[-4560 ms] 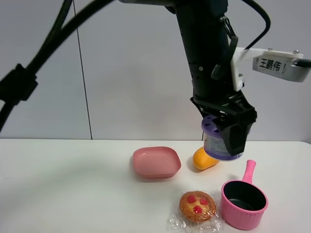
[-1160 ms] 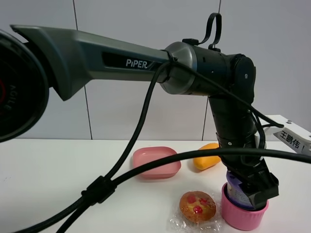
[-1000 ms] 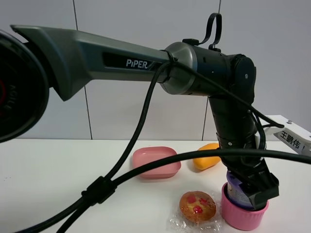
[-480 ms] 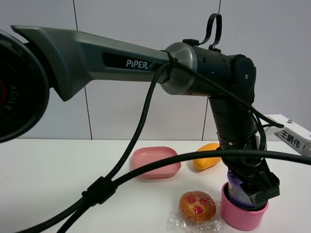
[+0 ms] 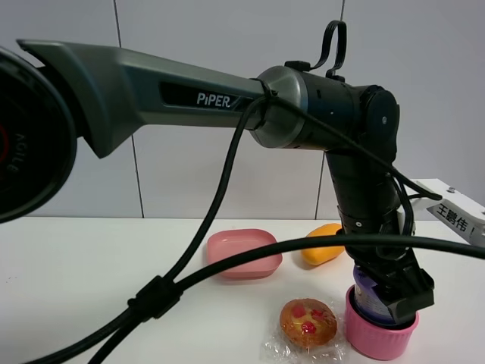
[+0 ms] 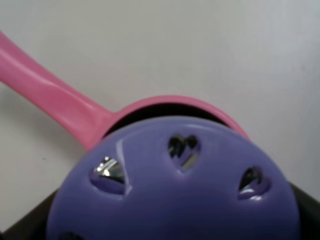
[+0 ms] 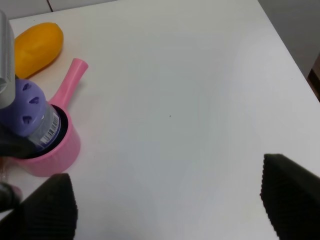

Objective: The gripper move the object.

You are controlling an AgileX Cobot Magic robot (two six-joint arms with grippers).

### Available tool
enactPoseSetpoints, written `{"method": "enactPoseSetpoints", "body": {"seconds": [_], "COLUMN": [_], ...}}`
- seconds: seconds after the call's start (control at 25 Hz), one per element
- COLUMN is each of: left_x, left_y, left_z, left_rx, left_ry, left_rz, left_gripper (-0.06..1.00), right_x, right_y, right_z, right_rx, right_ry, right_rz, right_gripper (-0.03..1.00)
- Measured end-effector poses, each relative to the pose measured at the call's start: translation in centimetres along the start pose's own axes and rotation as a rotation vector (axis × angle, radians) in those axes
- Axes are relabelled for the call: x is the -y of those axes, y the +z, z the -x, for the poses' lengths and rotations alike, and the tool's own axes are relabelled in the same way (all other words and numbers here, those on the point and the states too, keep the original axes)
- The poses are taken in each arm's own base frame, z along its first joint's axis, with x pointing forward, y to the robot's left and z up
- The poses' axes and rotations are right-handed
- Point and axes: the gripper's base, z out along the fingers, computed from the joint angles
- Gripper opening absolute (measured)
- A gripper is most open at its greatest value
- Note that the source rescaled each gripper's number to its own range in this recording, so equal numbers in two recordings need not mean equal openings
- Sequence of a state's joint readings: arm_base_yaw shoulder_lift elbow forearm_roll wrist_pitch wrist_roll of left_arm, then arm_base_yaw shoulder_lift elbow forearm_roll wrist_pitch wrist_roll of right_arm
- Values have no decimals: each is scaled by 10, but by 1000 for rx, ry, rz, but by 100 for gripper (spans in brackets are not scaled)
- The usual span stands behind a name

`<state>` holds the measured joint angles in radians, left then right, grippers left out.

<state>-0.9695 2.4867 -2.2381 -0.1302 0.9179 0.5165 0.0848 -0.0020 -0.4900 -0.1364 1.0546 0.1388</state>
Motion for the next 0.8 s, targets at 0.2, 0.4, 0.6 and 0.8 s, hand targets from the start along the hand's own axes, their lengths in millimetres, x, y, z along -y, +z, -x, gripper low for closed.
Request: {"method": "enactPoseSetpoints", "body": {"seconds": [0.2,0.4,0.6,0.8], "left_x": [-1,0,-1,-2], "left_y": [0,0,-3,-17], "left_z": [0,-1,0,4], "left_rx": [-4,-10,-9,-29], "left_ry": [1,-7,-11,-14], "left_rz": [6,4,6,6], "left_gripper": [2,17,77,99], "right_x": [0,0,0,0], "right_y": [0,0,0,0], "right_z": [0,0,0,0], "right_rx": [0,0,0,0], "right_ry": [0,0,0,0], "right_rz": [0,0,0,0], "right_gripper": [100,100,100,100]}}
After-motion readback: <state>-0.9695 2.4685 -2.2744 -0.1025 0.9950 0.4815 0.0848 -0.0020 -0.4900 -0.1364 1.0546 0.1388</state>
